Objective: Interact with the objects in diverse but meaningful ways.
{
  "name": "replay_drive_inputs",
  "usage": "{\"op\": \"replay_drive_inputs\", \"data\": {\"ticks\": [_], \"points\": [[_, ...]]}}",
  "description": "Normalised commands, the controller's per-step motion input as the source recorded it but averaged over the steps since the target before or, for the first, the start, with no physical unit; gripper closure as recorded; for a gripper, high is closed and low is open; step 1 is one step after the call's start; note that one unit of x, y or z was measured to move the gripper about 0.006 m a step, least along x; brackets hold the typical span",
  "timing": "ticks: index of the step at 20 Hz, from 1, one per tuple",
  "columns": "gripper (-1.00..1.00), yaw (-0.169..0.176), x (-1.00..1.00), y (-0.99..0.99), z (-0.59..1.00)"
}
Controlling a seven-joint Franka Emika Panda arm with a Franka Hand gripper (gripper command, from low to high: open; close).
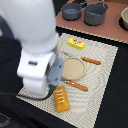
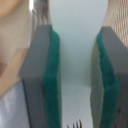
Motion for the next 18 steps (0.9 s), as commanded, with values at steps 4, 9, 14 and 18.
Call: {"op": "replay_drive_inputs", "data": {"ticks": [4,9,14,18], "points": [[1.00,0.027,0.44,0.76,-0.05],[1.00,0.018,0.31,0.27,-0.44],[1.00,0.016,0.15,0.09,-0.63],[1.00,0.019,0.16,0.01,-0.67]]}}
